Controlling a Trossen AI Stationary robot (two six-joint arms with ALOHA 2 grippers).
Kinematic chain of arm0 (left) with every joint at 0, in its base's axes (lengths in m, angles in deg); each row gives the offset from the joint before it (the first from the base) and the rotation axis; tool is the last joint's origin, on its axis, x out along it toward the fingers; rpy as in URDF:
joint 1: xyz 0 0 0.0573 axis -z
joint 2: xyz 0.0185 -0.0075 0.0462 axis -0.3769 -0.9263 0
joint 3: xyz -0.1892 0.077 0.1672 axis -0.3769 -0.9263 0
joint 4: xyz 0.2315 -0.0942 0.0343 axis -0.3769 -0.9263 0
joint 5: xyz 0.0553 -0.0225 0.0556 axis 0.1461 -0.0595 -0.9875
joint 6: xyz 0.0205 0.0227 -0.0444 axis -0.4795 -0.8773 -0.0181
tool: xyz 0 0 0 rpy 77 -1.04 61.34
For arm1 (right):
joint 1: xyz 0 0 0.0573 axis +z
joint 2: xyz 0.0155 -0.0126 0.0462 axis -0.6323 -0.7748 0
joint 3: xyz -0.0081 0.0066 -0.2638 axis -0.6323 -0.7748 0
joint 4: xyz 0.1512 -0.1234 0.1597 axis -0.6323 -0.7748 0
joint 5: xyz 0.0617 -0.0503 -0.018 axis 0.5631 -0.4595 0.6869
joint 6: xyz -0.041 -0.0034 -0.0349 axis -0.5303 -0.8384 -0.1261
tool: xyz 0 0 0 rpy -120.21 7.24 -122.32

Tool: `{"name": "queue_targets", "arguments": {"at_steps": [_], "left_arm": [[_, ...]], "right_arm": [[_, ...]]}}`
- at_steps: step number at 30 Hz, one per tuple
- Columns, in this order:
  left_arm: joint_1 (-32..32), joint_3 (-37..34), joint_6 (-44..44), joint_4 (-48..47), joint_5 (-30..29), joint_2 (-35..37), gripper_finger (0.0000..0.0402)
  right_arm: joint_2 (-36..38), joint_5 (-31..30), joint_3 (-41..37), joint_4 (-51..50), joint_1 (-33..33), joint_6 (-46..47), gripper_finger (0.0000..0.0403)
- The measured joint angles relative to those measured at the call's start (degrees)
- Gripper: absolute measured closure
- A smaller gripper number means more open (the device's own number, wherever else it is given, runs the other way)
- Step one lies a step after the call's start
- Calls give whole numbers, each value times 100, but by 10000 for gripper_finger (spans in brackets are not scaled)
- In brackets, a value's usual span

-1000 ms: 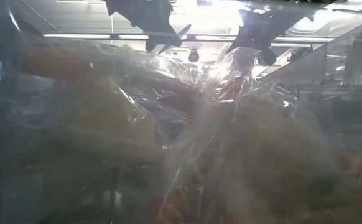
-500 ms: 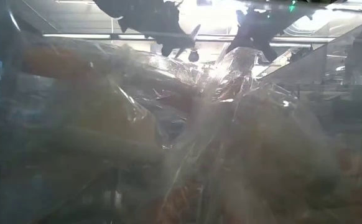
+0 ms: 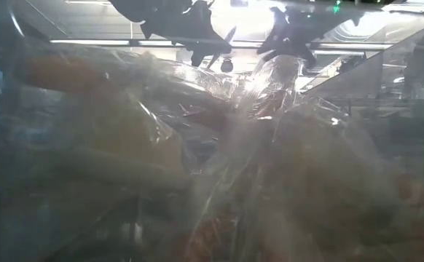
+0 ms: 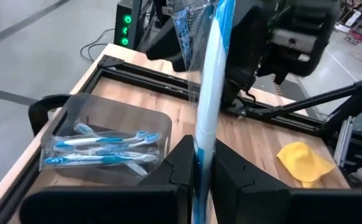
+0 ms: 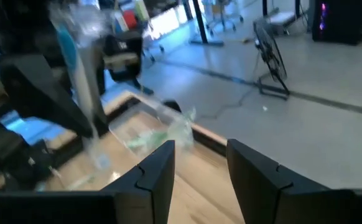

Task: Pick & Place Toothbrushes
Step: Put the blue toothbrush into the top black bin

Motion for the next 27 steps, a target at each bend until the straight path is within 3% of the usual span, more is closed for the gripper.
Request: {"name": "queue_targets", "arguments": {"at_steps": [5,20,27], "left_arm": [[0,0,-58,-2,-297,0,378],[-3,0,92,-46,-307,0,378],[-4,0,126,-43,-486,0,378]], "right_arm": [[-274,153,0,362,69,33,265],[-1548,367,0,935,125,-51,265],[-1674,528,0,1004,122,-173,265]]}}
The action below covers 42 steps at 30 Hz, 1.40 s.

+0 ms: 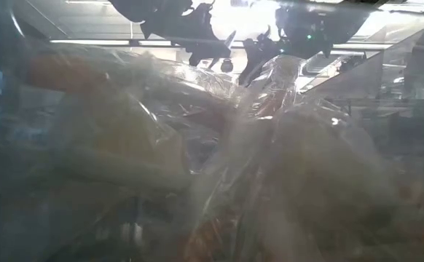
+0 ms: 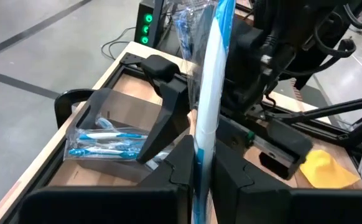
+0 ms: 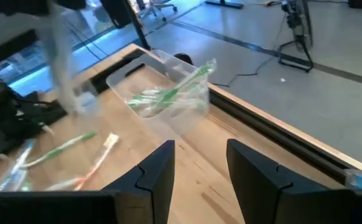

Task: Pick & Place Toothbrushes
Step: Put the blue toothbrush into the top black bin

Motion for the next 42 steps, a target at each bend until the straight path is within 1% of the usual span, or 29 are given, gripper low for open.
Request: {"name": "queue_targets", "arguments": {"at_steps": [3,8,12,18,22,25,28,31,33,38,40,42], "left_arm": [[0,0,73,3,-1,0,378],[0,0,75,5,96,0,378],[0,0,-48,10,236,0,378],[0,222,-357,-40,357,2,378],[-63,492,-417,-229,381,4,378],[-129,662,-488,-452,463,9,378],[-175,667,-465,-487,654,3,378],[-176,673,-445,-474,872,4,378],[-126,673,-451,-482,991,4,378],[33,673,-514,-466,1058,4,378],[68,673,-506,-460,1071,4,378],[128,673,-495,-449,1063,-4,378]], "right_arm": [[1,337,1,127,2,95,265],[0,1127,2,464,2,565,265],[43,1462,2,654,2,618,265],[354,1091,2,652,0,580,265],[713,886,2,582,2,223,265],[944,1075,4,566,15,-69,265],[1115,1479,4,616,15,-352,265],[1131,1909,9,950,17,-439,265],[1119,1901,9,1129,17,-438,265],[1119,1324,9,1252,13,-456,265],[1117,1311,4,1368,7,-458,265],[1119,1459,4,1517,13,-522,265]]}}
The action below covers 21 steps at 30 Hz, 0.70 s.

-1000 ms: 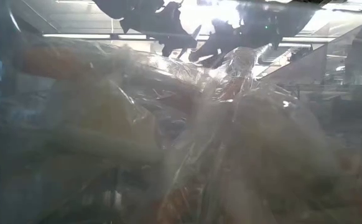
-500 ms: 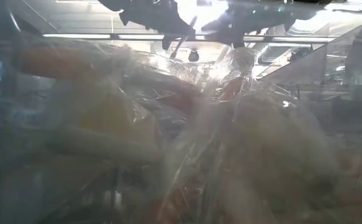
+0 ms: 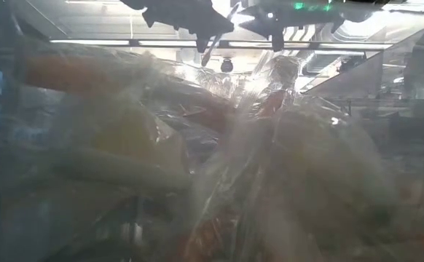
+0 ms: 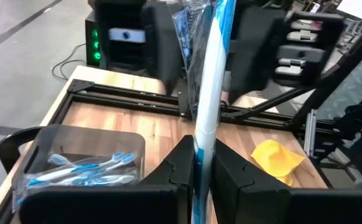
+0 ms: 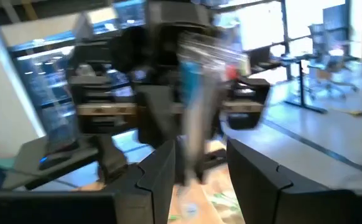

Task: Pick & Place Toothbrushes
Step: Put the blue toothbrush into the top black bin

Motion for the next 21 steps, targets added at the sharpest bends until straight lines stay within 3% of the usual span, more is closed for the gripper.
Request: {"name": "queue_targets", "arguments": {"at_steps": [13,21], "left_arm": [[83,0,47,159,-22,-42,378],[330,4,66,412,-137,-157,378]], "right_arm": [[-2,120,0,132,204,-533,230],[-4,112,0,167,214,-535,248]]}}
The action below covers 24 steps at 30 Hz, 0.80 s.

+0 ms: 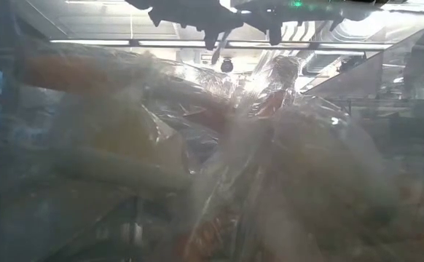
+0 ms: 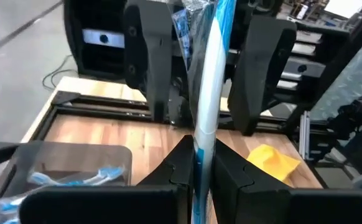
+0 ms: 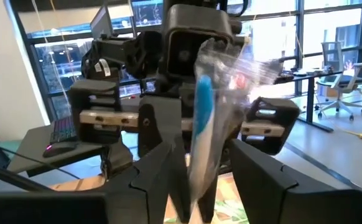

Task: Pick & Place Toothbrushes
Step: Put the blue toothbrush into the top black bin

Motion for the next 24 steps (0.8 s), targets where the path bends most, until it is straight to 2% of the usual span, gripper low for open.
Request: {"name": "queue_targets", "arguments": {"at_steps": [4,14,24], "left_arm": [[6,-7,93,66,-15,-30,378],[-1,-7,89,36,-23,-21,378],[-1,-4,91,38,-27,-21,378]], "right_arm": [[0,0,0,-2,0,0,274],[0,5,0,-1,0,9,378],[0,-114,0,-2,0,28,386]]}}
